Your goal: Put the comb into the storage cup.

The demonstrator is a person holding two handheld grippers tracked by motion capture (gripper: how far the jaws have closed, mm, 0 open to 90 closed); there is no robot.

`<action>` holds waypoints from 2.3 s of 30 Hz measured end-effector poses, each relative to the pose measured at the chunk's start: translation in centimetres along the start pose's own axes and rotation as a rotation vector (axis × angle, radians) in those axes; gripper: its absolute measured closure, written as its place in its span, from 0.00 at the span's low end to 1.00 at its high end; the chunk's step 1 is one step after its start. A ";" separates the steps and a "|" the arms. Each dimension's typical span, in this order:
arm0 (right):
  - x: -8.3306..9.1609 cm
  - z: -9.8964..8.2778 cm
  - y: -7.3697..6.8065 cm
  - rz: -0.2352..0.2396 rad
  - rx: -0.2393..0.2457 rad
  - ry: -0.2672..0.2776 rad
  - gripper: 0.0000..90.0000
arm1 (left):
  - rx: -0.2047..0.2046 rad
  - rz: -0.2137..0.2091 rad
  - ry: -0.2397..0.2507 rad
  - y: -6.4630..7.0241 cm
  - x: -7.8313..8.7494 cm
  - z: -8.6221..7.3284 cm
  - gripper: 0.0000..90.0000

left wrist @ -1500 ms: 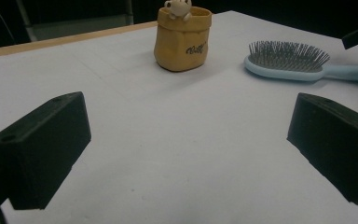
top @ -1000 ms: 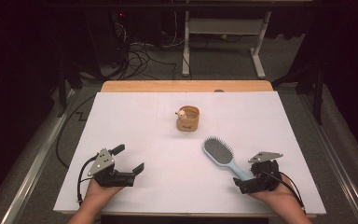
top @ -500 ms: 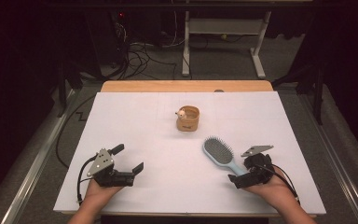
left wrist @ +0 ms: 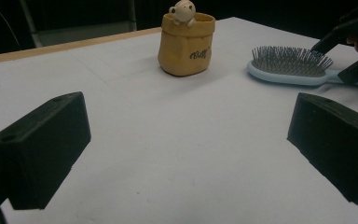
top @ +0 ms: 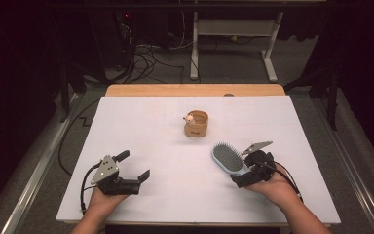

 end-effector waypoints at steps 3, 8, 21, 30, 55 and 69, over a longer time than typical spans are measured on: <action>-0.3 0.5 0.1 0.000 -0.005 0.000 0.00 | 0.001 0.002 0.004 0.0 0.0 0.0 0.00; -1.0 1.0 0.1 -0.004 0.000 -0.015 0.00 | 0.001 0.004 0.006 0.0 0.0 0.1 0.00; -2.4 2.7 -0.2 -0.004 0.037 -0.035 0.04 | -0.003 0.003 0.006 -0.1 0.0 0.0 0.00; -3.4 3.4 -0.4 -0.013 0.053 -0.061 0.05 | 0.007 0.002 0.015 -0.3 0.1 0.1 0.00; -4.5 3.9 -0.6 0.015 0.070 -0.106 0.11 | 0.003 0.008 0.018 -0.3 0.2 0.1 0.00; -4.4 4.0 -0.3 0.012 0.047 -0.109 0.21 | 0.002 0.011 0.019 -0.3 0.1 0.1 0.00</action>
Point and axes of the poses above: each handheld gripper's, and its own axes: x roughly backward along the jaws, z roughly out of its top, y roughly to its right, the point moved 5 cm from there along -x, roughly forward along the jaws, and after that the axes turned 5 degrees about y, right-handed, at the moved point
